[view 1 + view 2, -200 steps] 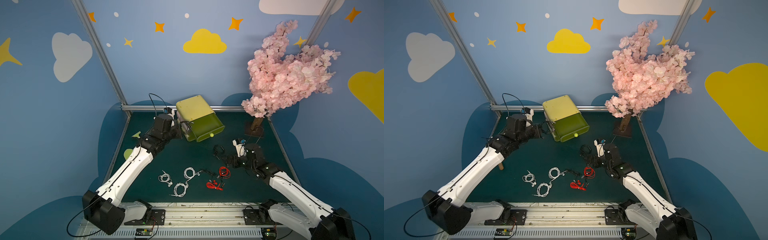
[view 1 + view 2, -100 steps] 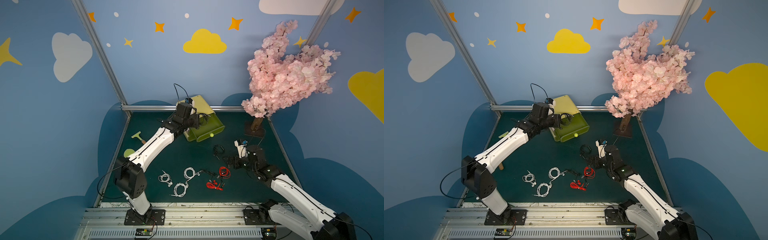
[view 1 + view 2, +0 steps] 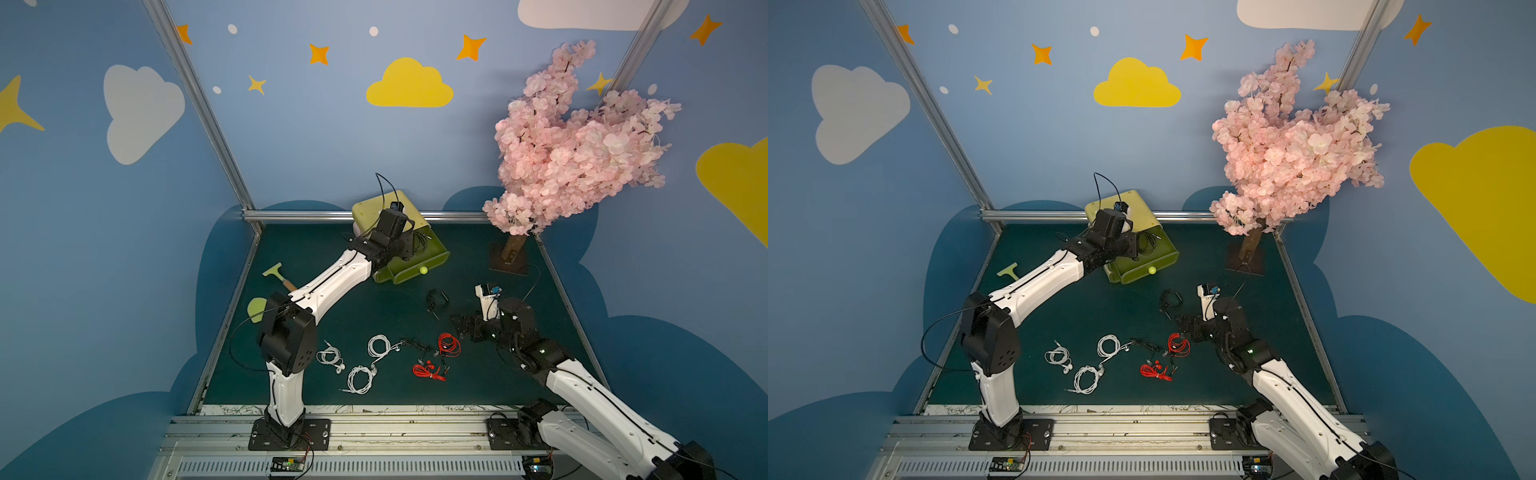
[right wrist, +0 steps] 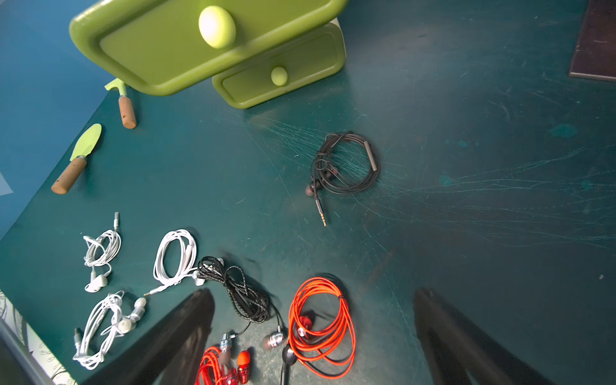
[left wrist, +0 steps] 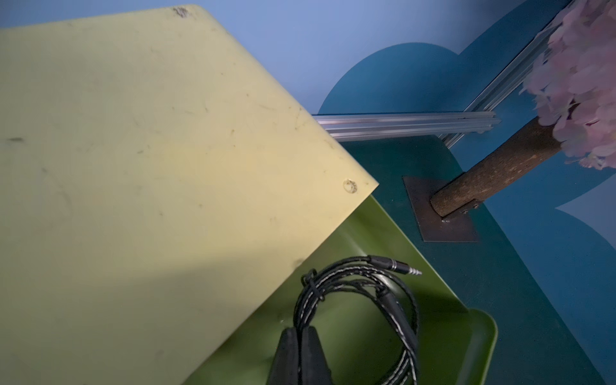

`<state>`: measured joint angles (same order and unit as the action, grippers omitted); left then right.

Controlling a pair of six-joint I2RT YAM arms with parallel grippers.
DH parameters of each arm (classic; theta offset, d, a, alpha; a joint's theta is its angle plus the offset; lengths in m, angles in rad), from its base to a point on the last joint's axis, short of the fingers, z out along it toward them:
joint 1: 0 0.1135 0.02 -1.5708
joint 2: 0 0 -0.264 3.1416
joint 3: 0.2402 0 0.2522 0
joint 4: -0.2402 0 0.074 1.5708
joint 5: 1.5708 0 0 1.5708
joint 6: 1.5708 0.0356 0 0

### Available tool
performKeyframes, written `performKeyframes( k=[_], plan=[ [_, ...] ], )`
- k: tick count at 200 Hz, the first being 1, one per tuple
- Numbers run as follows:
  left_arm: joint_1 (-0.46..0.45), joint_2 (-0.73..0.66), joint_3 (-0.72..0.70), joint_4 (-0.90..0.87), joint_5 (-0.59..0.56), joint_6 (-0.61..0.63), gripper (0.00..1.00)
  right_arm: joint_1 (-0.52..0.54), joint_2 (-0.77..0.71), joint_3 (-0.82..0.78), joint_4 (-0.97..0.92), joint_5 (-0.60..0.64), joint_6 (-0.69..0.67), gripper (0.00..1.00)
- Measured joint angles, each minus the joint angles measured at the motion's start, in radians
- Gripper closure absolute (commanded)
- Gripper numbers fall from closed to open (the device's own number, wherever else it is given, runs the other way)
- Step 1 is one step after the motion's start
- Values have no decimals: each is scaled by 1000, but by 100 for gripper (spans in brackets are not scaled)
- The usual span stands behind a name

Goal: Place the wired earphones into the drawer by color
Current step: Place the wired earphones in the drawer, then pick up the wired earphones from the center of the board.

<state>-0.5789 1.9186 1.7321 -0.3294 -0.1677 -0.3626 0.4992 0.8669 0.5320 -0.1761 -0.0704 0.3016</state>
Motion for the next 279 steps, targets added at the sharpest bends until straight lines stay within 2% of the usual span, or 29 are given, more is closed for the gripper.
performKeyframes(
  k=[26,102,138,159,180,225,279],
  plan=[
    [0,9,10,-18,1,1,86,0,2,-1,8,-10,-12,2],
    [-2,13,67,-48,25,-1,60,9,88,34,-32,-161,-43,2],
    [-10,-42,42,-67,51,-11,37,40,108,40,-37,-245,-54,2],
    [-20,-144,-28,-68,66,-21,21,83,134,40,-37,-273,-55,3],
    [-29,-282,-138,-47,71,-34,0,137,171,40,-34,-286,-53,6],
    [-28,-565,-448,13,42,-72,0,251,284,40,-3,-268,-61,12],
    [-23,-779,-774,25,-5,-115,0,310,428,77,29,-198,-124,22]
  ],
)
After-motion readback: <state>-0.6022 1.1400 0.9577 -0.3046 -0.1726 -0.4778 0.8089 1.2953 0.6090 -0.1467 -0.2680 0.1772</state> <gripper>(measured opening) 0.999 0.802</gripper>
